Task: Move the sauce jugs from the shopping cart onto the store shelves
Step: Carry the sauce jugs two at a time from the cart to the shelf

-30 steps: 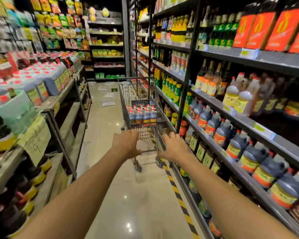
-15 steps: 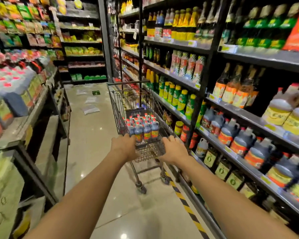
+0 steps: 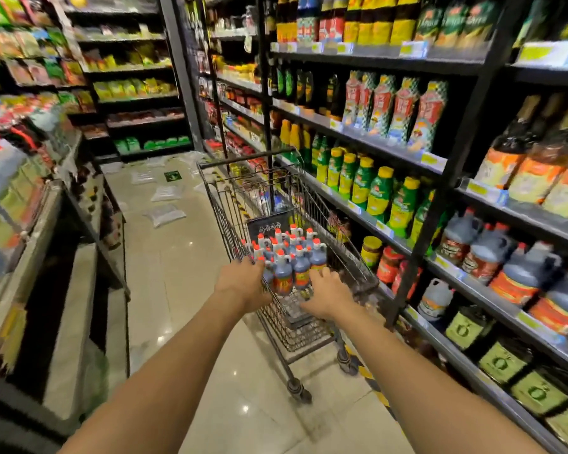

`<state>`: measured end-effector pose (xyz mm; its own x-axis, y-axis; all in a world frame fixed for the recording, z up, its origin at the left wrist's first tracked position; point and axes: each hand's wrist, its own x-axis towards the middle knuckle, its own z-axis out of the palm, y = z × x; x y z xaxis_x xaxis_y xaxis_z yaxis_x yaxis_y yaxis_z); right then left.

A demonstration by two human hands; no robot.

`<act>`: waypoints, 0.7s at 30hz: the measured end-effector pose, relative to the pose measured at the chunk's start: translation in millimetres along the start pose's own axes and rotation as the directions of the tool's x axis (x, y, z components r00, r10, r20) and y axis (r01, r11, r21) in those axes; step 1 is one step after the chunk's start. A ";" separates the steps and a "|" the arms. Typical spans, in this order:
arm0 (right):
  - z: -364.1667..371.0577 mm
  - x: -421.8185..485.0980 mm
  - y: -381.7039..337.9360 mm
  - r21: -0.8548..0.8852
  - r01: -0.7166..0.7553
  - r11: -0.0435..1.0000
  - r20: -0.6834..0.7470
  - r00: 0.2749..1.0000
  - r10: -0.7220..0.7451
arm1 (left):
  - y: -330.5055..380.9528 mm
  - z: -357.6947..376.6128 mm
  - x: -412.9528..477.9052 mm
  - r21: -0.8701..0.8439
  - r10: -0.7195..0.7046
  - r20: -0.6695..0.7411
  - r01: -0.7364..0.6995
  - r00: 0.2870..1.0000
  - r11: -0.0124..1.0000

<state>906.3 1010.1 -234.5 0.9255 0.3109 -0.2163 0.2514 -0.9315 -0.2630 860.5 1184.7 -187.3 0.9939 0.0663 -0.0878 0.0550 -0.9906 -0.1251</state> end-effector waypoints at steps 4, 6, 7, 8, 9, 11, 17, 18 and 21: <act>3.1 83.7 -13.3 0.063 -0.031 0.998 0.056 0.998 0.027 | -37.4 4.3 75.4 0.029 0.008 0.051 -0.009 0.999 1.000; 4.4 118.7 -18.4 0.078 -0.054 0.996 0.076 0.996 0.048 | -52.6 8.6 109.3 0.004 0.026 0.035 -0.026 0.999 1.000; 5.9 134.0 -20.3 0.075 -0.065 0.995 0.092 0.994 0.058 | -59.0 10.9 124.8 -0.007 0.038 0.040 -0.038 0.998 0.999; 8.2 147.3 -21.8 0.076 -0.073 0.994 0.109 0.992 0.065 | -64.8 13.7 139.4 -0.015 0.047 0.058 -0.046 0.997 0.999; 10.5 160.1 -23.4 0.082 -0.081 0.993 0.119 0.990 0.071 | -70.4 17.5 153.6 -0.023 0.051 0.075 -0.050 0.996 0.999; 15.0 186.4 -24.8 0.093 -0.100 0.991 0.130 0.988 0.087 | -81.3 26.3 183.9 -0.029 0.052 0.100 -0.049 0.994 0.998; 32.1 264.2 -27.1 0.120 -0.196 0.973 0.149 0.973 0.177 | -110.5 59.2 282.8 -0.023 0.155 0.114 -0.153 0.981 0.988; 33.9 277.9 -28.5 0.134 -0.219 0.966 0.153 0.968 0.198 | -116.0 64.3 302.0 -0.015 0.175 0.130 -0.175 0.976 0.984; 40.6 317.5 -32.3 0.198 -0.290 0.936 0.148 0.953 0.264 | -129.2 81.3 360.0 -0.051 0.255 0.167 -0.250 0.953 0.967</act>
<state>1180.5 1146.6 -332.8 0.9067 0.0782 -0.4144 -0.0890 -0.9250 -0.3693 1203.5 1346.3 -283.1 0.9449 -0.1695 -0.2801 -0.1902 -0.9806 -0.0484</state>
